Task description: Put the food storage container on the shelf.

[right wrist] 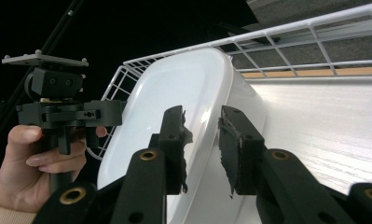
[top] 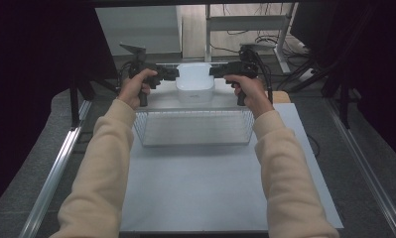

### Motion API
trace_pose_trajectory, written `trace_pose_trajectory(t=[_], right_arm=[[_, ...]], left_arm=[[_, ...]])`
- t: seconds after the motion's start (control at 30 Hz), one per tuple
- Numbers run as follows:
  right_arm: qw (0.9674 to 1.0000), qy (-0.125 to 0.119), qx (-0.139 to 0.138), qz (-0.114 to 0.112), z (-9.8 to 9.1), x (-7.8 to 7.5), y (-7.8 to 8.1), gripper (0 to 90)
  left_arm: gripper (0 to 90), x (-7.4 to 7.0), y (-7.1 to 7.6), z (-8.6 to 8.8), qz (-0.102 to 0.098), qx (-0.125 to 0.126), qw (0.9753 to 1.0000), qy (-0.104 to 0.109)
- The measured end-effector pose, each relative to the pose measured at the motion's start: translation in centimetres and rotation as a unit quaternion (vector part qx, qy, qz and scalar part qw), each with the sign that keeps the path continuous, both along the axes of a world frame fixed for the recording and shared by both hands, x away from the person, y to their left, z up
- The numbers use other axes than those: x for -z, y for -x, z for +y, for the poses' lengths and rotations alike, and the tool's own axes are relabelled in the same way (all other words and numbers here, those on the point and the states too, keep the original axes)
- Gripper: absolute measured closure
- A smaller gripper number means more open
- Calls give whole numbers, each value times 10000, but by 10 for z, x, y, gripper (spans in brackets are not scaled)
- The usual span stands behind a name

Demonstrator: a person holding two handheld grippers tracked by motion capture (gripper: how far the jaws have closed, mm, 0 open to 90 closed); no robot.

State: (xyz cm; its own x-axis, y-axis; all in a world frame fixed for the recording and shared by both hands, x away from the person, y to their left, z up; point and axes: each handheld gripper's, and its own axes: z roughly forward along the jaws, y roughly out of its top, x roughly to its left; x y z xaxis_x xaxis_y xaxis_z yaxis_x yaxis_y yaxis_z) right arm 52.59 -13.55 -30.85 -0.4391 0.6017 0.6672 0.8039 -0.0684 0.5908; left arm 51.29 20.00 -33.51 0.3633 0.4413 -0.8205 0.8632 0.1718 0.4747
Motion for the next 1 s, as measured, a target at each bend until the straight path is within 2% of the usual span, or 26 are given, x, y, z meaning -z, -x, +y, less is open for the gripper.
trace_pose_trajectory(t=[0.07, 0.13, 0.17, 0.2, 0.23, 0.27, 0.3, 0.33, 0.37, 0.4, 0.43, 0.47, 0.5, 0.53, 0.57, 0.6, 0.63, 0.67, 0.7, 0.73, 0.8, 0.83, 0.87, 0.9, 0.93, 1.0], right_arm=[[10000, -23, 14, 2, 0, 1, 0, 691], [10000, -26, 9, -16, 0, 1, 1, 674], [9999, 24, -15, -147, 2, 1, 3, 562], [9999, 24, -15, -147, 2, 1, 3, 562], [9996, 48, 18, -275, 3, 0, 6, 489], [9990, 114, 47, -439, 4, -2, 10, 431], [9968, 240, 109, -751, 5, -5, 17, 354], [9968, 240, 109, -751, 5, -5, 17, 354], [9945, 369, 61, -975, 3, -9, 24, 317], [9945, 369, 61, -975, 3, -9, 24, 317], [9912, 526, 12, -1211, 1, -14, 32, 291], [9912, 526, 12, -1211, 1, -14, 32, 291], [9877, 565, 42, -1456, -2, -17, 41, 281], [9877, 565, 42, -1456, -2, -17, 41, 281], [9841, 718, 45, -1621, -7, -16, 51, 275], [9841, 718, 45, -1621, -7, -16, 51, 275], [9816, 721, -16, -1770, -14, -12, 62, 272], [9800, 748, -23, -1841, -17, -10, 68, 273], [9788, 810, -23, -1880, -21, -9, 74, 276], [9788, 810, -23, -1880, -21, -9, 74, 276], [9751, 955, -86, -2001, -30, -5, 87, 282], [9713, 1131, -98, -2089, -38, -1, 99, 283], [9713, 1131, -98, -2089, -38, -1, 99, 283], [9682, 1288, -155, -2141, -46, 4, 112, 283], [9682, 1288, -155, -2141, -46, 4, 112, 283], [9646, 1396, -200, -2231, -55, 10, 127, 284]], left_arm=[[679, 1, 1, 0, -41, -52, 10000, -9], [606, 1, 2, -2, -110, -76, 9999, -29], [546, -2, 6, -4, -269, -155, 9995, -67], [487, -2, 6, -4, -269, -155, 9995, -67], [487, -5, 8, -5, -354, -208, 9991, -112], [440, -8, 11, -6, -476, -300, 9980, -273], [371, -15, 19, -6, -746, -475, 9942, -611], [346, -15, 19, -6, -746, -475, 9942, -611], [330, -21, 29, -6, -1000, -541, 9901, -823], [320, -21, 29, -6, -1000, -541, 9901, -823], [311, -26, 40, -6, -1243, -540, 9853, -1037], [306, -26, 40, -6, -1243, -540, 9853, -1037], [299, -28, 46, -7, -1321, -542, 9837, -1092], [299, -30, 53, -7, -1385, -533, 9820, -1168], [290, -31, 69, -8, -1488, -422, 9797, -1275], [288, -31, 69, -8, -1488, -422, 9797, -1275], [286, -30, 77, -9, -1542, -395, 9776, -1375], [284, -28, 93, -10, -1689, -308, 9717, -1620], [285, -27, 101, -11, -1758, -298, 9693, -1691], [286, -27, 101, -11, -1758, -298, 9693, -1691], [289, -22, 116, -12, -1929, -308, 9635, -1829], [297, -16, 130, -13, -2030, -289, 9614, -1835], [298, -16, 130, -13, -2030, -289, 9614, -1835], [299, -13, 137, -13, -2068, -264, 9610, -1818], [299, -10, 144, -14, -2121, -243, 9594, -1842], [297, -4, 158, -16, -2230, -191, 9551, -1942]])
